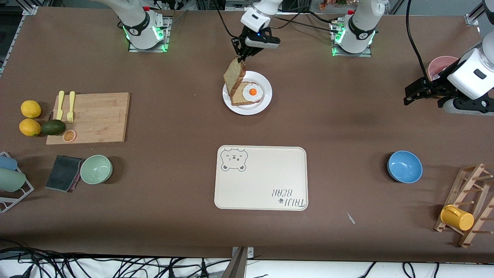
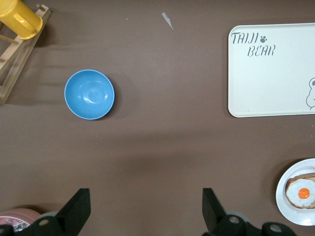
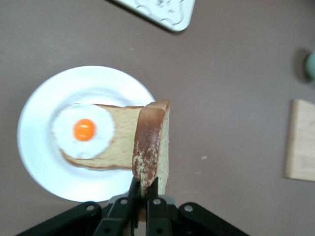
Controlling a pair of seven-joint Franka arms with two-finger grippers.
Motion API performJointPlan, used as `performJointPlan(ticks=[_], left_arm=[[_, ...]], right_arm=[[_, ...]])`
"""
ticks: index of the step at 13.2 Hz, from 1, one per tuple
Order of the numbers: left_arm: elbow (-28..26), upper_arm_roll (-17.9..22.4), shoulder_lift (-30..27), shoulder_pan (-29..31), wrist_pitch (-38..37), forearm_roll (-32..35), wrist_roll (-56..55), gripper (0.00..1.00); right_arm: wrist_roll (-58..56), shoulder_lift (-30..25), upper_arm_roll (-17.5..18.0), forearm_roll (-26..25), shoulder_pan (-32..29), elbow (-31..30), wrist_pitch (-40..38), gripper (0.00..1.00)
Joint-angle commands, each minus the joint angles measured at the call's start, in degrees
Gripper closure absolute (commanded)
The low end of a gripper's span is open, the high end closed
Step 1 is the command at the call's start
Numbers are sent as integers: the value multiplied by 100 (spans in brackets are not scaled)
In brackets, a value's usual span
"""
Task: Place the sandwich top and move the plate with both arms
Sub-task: 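Lay the bread slice onto the egg and open the right gripper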
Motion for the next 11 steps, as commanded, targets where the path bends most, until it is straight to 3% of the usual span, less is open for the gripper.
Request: performJointPlan(ticks=[1, 5, 11], left_arm=[[195, 6, 86, 25, -109, -102, 36, 0], [203, -2, 95, 16, -109, -102, 36, 0], [186, -3, 86, 16, -109, -102, 36, 0]], right_arm=[[238, 793, -228, 220, 388, 801, -365, 100], [185, 812, -413, 380, 512, 802, -786, 100], [229, 1146, -703, 353, 767, 1242, -638, 100]])
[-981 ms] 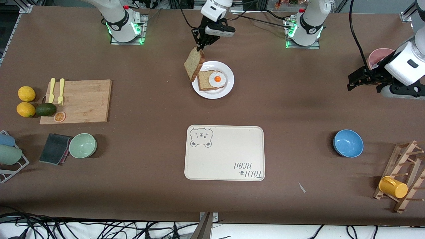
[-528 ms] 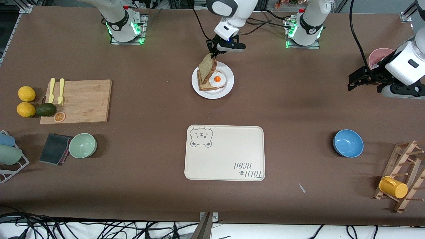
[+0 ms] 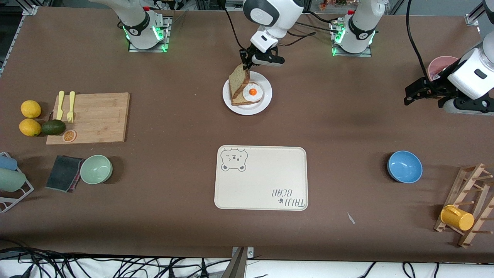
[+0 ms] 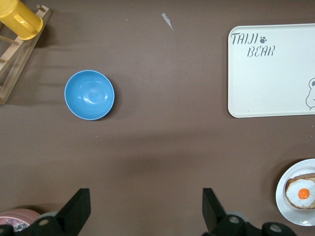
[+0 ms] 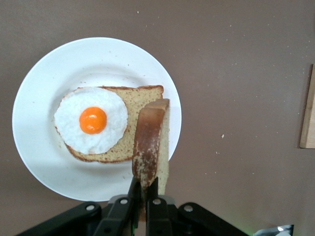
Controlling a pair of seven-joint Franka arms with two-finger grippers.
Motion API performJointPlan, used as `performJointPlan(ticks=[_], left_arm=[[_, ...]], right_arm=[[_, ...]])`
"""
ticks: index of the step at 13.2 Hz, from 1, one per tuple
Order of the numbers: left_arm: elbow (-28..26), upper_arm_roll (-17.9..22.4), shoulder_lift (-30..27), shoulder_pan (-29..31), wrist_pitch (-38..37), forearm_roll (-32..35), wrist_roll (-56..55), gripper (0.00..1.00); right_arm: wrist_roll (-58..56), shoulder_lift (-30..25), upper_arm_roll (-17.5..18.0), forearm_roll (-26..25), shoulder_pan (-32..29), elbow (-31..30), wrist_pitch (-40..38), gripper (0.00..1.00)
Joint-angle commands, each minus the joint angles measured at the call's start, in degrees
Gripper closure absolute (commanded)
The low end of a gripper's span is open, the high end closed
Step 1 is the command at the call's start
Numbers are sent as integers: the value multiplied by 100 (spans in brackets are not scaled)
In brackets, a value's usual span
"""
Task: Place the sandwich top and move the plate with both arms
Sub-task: 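Lay the bread slice onto the egg and open the right gripper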
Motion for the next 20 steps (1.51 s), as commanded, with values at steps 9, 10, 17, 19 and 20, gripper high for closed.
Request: performJointPlan(ticks=[9, 10, 17, 19, 20], left_arm=[[175, -2, 82, 16, -109, -102, 36, 0], [175, -2, 82, 16, -109, -102, 45, 0], [157, -2, 82, 16, -117, -111, 36, 0], [209, -19, 160, -63, -117, -102, 1, 0], [184, -28, 204, -63, -117, -111, -8, 0]], right_arm=[[23, -216, -544, 303, 117, 285, 141, 0], [-47, -383, -685, 531, 100, 285, 194, 0], [-1408, -1806, -1399, 1842, -373, -275, 466, 0], [-1681, -2438, -1399, 2087, -830, -881, 860, 0], [-1830, -2781, -1399, 2324, -1137, -1188, 1045, 0]])
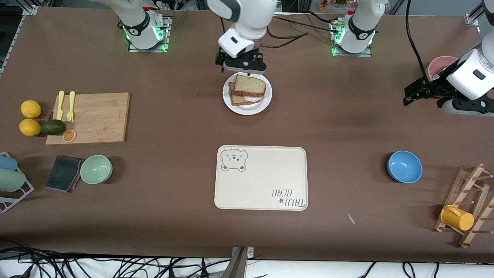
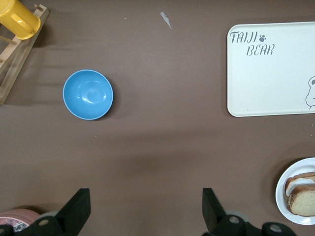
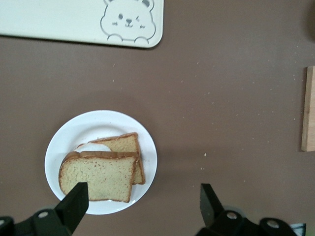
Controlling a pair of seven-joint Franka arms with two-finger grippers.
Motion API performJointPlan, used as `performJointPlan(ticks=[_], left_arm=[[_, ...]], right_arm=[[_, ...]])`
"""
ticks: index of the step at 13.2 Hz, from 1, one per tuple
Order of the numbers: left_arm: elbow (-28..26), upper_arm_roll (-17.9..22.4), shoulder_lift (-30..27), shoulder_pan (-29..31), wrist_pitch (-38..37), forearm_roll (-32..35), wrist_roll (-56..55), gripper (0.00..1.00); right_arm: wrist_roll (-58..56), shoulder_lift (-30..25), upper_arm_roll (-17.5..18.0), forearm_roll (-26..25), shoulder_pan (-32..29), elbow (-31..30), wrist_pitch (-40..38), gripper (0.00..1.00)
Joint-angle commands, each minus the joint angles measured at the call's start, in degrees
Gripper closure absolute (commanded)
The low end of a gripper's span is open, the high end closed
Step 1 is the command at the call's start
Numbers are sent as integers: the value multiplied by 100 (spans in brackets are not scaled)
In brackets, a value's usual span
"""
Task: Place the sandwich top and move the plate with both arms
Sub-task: 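Withdraw the right gripper while the left gripper reaches toward the plate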
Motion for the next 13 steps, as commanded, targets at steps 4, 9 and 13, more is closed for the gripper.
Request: performJointPlan(ticks=[4, 9, 13], left_arm=[[154, -42, 536, -92, -397, -199, 27, 0], [5, -245, 1203, -365, -961, -1496, 45, 0], [13, -428, 2169, -584, -866, -2499, 88, 0]], right_arm=[[-1297, -1540, 32, 828, -1699, -1275, 368, 0], [-2728, -2085, -90, 1057, -3001, -1310, 149, 0], [-3643, -2428, -582, 1214, -3424, -1240, -307, 0]])
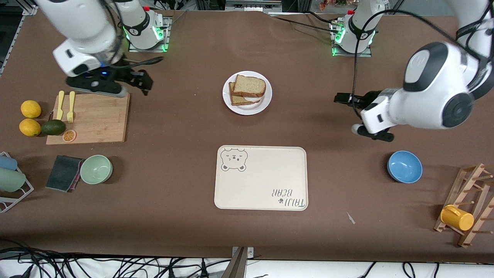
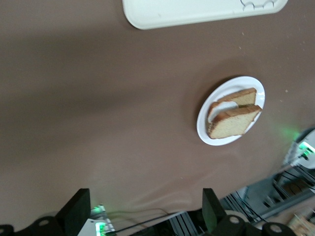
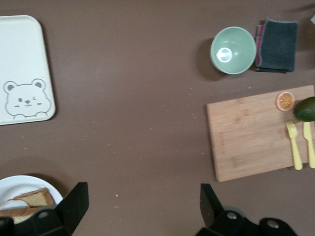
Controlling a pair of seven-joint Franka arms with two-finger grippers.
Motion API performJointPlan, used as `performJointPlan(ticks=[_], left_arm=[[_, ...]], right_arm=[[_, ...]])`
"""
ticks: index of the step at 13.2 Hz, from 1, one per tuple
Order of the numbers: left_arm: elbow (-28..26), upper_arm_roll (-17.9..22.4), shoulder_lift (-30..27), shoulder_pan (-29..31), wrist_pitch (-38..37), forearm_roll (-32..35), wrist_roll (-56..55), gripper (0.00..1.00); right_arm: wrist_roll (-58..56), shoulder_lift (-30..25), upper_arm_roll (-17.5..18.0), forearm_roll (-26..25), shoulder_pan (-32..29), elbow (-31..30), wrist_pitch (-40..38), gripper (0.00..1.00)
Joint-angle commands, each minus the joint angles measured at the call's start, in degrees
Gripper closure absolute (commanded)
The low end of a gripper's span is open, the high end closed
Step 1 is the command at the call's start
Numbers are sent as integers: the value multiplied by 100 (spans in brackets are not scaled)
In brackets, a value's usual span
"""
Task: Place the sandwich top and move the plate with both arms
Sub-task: 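Withdraw the right gripper while the left gripper reaches toward the plate, then grasp the white plate rim with the left gripper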
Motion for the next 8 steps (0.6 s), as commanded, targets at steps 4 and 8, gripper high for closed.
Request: performJointPlan(ticks=[4, 8], left_arm=[[-418, -237, 879, -178, 957, -1357, 749, 0], [-1394, -412, 993, -274, 2180, -2431, 1830, 0]], right_arm=[[-522, -631, -243, 1073, -828, -83, -487, 0], [-1497, -500, -1024, 1006, -594, 110, -584, 0]])
